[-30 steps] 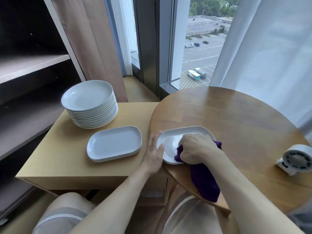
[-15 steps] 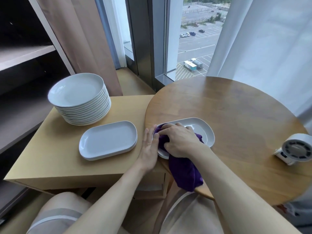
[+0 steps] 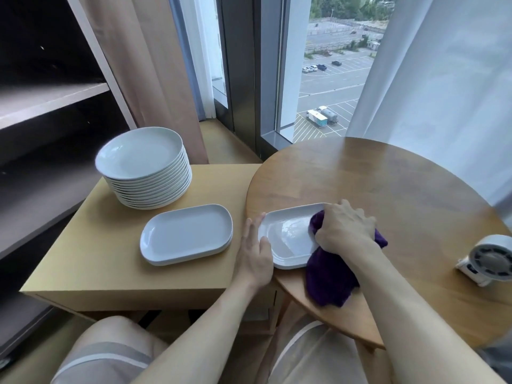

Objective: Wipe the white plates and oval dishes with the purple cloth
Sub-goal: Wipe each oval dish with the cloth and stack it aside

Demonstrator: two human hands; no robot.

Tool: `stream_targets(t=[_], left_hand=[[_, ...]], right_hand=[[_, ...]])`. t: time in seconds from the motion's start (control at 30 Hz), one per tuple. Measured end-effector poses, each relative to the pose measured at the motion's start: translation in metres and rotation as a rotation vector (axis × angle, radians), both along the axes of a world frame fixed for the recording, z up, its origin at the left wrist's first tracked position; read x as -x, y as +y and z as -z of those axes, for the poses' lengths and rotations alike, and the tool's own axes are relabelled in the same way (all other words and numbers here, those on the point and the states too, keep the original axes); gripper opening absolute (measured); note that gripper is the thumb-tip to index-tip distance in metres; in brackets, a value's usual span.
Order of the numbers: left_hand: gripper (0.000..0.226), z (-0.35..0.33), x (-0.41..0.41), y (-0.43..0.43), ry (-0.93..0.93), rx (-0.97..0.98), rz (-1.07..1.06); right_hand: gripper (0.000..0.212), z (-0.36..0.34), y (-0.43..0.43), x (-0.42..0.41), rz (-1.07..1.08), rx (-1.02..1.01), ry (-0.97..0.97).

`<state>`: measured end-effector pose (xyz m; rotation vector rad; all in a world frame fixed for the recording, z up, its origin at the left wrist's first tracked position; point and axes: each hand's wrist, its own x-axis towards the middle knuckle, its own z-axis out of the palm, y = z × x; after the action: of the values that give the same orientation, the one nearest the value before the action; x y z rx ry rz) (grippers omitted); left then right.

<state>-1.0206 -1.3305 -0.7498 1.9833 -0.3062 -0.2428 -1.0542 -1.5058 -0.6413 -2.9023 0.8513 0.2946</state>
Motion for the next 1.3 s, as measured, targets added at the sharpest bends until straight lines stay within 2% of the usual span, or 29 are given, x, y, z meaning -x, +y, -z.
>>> stream_targets(t=[0.07,0.13,0.2,0.3,0.43,0.47,0.57,0.63,0.7,0.87,1.07,1.23,1.3], left_hand=[[0.066,0.001,0.001,-0.003,-0.013,-0.016,-0.026],[0.065,0.001,0.001,-0.004,-0.026,-0.022,-0.04],[0.066,0.002,0.002,-0.005,-0.029,-0.017,-0.052],[0.064,0.003,0.003,-0.005,-0.031,0.007,-0.054],[0.043,0.004,0.0,0.001,0.019,0.066,0.026],[0.044,0.004,-0.001,0.003,0.037,0.069,0.047],[0.074,0.002,-0.004,0.006,0.057,0.081,0.058],[0.084,0.0,-0.006,0.006,0.076,0.1,0.051],[0.082,0.0,-0.006,0.005,0.078,0.105,0.06],[0.054,0.0,-0.001,0.005,0.054,0.074,0.07],[0.063,0.001,0.0,0.005,0.019,-0.005,0.055],[0.049,0.001,-0.006,0.009,0.035,-0.067,0.091],[0.051,-0.003,-0.008,0.011,0.047,-0.104,0.109]], right_hand=[[0.03,-0.004,-0.002,0.003,0.026,0.0,0.054],[0.021,-0.01,-0.003,0.007,0.007,-0.04,0.084],[0.012,-0.013,0.0,0.01,-0.075,-0.06,0.121],[0.014,-0.014,0.013,0.013,-0.255,-0.062,0.147],[0.013,-0.008,0.038,0.009,-0.428,-0.145,0.072],[0.014,-0.005,0.045,0.008,-0.45,-0.176,0.025],[0.017,0.005,0.058,0.005,-0.487,-0.218,-0.1],[0.023,0.009,0.057,0.002,-0.474,-0.242,-0.135],[0.029,0.011,0.052,-0.002,-0.431,-0.269,-0.155],[0.037,0.012,0.036,-0.009,-0.306,-0.284,-0.152],[0.033,0.008,0.005,-0.004,-0.111,-0.217,-0.137],[0.025,0.006,-0.003,0.0,-0.013,-0.186,-0.123],[0.02,0.003,-0.005,0.001,0.005,-0.188,-0.122]])
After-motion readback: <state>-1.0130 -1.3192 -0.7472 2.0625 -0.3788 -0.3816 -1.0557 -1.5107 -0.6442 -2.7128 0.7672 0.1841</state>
